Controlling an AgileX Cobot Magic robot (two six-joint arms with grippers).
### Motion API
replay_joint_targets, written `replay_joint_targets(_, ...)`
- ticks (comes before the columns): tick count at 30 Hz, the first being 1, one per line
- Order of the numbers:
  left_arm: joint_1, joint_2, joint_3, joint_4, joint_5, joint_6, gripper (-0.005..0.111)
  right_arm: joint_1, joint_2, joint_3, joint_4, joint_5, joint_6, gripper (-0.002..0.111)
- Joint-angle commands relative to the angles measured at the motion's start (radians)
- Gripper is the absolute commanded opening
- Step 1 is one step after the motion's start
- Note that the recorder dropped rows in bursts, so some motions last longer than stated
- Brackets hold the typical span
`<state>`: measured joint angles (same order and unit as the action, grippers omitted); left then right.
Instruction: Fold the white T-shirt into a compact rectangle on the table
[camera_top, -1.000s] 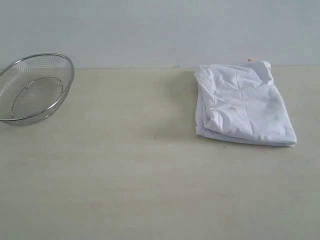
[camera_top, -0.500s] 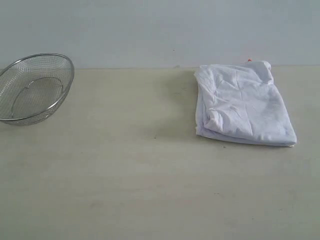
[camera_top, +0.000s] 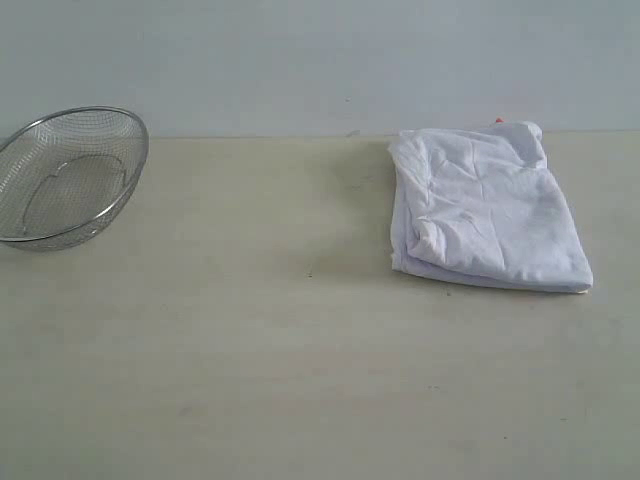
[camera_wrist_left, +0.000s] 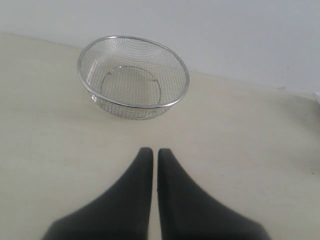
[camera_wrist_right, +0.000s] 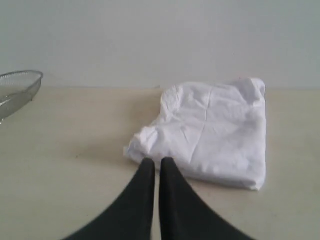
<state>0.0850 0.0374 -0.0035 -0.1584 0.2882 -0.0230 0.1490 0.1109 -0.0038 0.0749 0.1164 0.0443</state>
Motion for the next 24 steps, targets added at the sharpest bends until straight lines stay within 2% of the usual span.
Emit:
replay_joint_targets(1,0.003,0.002,0.004,0.002,0.002,-0.008,0.004,-0.002,-0.008,0.004,-0.154,0.146,0.180,0.000)
replay_joint_targets(3,0.003,0.002,0.004,0.002,0.002,-0.008,0.004,-0.002,-0.008,0.004,-0.151,0.202,0.191,0.000)
replay_joint_targets(24,0.003,0.001,0.004,-0.007,-0.004,-0.004,0.004,0.000,-0.008,0.004,-0.138,0.206,0.191,0.000)
